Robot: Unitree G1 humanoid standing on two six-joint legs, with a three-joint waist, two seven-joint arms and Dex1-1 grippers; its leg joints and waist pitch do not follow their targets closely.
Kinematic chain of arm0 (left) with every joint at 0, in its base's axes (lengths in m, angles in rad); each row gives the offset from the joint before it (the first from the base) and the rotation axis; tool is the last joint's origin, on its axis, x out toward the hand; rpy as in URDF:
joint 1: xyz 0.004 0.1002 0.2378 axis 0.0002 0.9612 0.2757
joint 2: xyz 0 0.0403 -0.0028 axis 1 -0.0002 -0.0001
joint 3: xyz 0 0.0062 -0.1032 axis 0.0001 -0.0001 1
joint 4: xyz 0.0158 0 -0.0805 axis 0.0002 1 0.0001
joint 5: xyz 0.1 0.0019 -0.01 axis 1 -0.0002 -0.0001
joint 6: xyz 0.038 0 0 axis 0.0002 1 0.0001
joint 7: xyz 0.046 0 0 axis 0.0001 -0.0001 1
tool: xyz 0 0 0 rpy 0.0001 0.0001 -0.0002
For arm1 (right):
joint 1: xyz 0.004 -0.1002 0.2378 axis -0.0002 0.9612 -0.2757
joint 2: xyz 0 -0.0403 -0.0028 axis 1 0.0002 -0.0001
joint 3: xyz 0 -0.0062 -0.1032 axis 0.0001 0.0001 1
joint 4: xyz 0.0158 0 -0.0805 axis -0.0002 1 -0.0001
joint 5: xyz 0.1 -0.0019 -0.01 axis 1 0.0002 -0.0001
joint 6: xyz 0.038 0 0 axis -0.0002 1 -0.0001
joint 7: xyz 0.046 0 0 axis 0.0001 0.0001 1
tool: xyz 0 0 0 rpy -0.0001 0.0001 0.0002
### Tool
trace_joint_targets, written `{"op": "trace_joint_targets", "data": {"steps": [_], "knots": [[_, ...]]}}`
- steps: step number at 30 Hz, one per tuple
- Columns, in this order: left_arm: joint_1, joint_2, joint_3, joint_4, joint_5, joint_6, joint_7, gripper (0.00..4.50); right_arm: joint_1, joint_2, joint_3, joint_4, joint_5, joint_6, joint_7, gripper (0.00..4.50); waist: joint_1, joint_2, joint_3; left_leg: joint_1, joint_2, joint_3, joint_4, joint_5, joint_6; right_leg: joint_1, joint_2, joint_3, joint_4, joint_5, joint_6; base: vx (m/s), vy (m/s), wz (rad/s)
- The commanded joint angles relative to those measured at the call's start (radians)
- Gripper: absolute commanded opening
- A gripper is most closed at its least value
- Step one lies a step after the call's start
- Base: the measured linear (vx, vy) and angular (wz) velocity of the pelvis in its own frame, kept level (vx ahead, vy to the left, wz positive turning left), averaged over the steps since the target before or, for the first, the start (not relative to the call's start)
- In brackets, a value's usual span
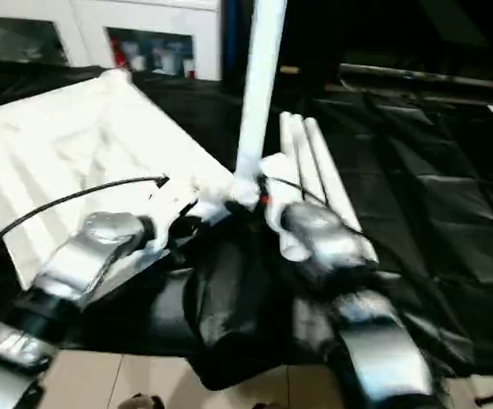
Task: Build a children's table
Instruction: Rotate leg to tighten
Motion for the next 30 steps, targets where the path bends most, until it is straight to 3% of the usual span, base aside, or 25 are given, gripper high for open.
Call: {"op": "trace_joint_targets", "data": {"steps": [1,5,10,17,26,30], "knots": [[0.002,0.013,-0.021,-0.040,-0.012,-0.047,-0.054,0.00,0.030,-0.048,0.026,-0.121,0.017,0.038,0.069,4.48,0.003,0.002,-0.073,0.015,0.016,0.005,-0.046,-0.086,0.056,0.067,-0.070,0.046,-0.042,0.060,-0.220,0.000,0.000,0.00],[0.018,0.049,-0.022,-0.069,-0.023,-0.058,-0.099,0.00,0.082,-0.101,0.020,-0.222,0.019,0.066,0.093,4.48,0.004,0.000,-0.070,0.016,0.015,0.006,-0.045,-0.113,0.033,0.064,-0.070,0.049,-0.045,-0.006,-0.212,0.000,0.000,0.00],[0.035,0.071,-0.024,-0.108,-0.035,-0.047,-0.132,0.00,0.127,-0.123,0.017,-0.312,0.032,0.113,0.107,4.48,0.005,-0.001,-0.072,0.014,0.014,0.006,-0.041,-0.098,0.037,0.062,-0.070,0.049,-0.040,0.011,-0.215,0.000,0.000,0.00],[0.044,0.080,-0.026,-0.122,-0.037,-0.046,-0.153,0.00,0.145,-0.127,0.021,-0.378,0.031,0.155,0.082,4.48,0.012,-0.001,-0.072,0.017,0.014,0.004,-0.040,-0.137,0.015,0.059,-0.071,0.050,-0.044,-0.073,-0.193,0.000,0.000,0.00],[0.046,0.097,-0.038,-0.152,-0.050,-0.056,-0.211,0.00,0.147,-0.174,0.037,-0.359,0.008,0.118,0.116,4.48,0.022,-0.003,-0.080,0.012,0.010,0.005,-0.031,-0.083,0.026,0.064,-0.068,0.049,-0.030,0.011,-0.203,0.000,0.000,0.00],[0.047,0.099,-0.042,-0.160,-0.052,-0.057,-0.221,0.00,0.148,-0.178,0.042,-0.358,0.014,0.114,0.133,4.48,0.022,-0.004,-0.081,0.012,0.010,0.004,-0.030,-0.087,0.032,0.064,-0.069,0.048,-0.030,0.006,-0.207,0.000,0.000,0.00]]}}
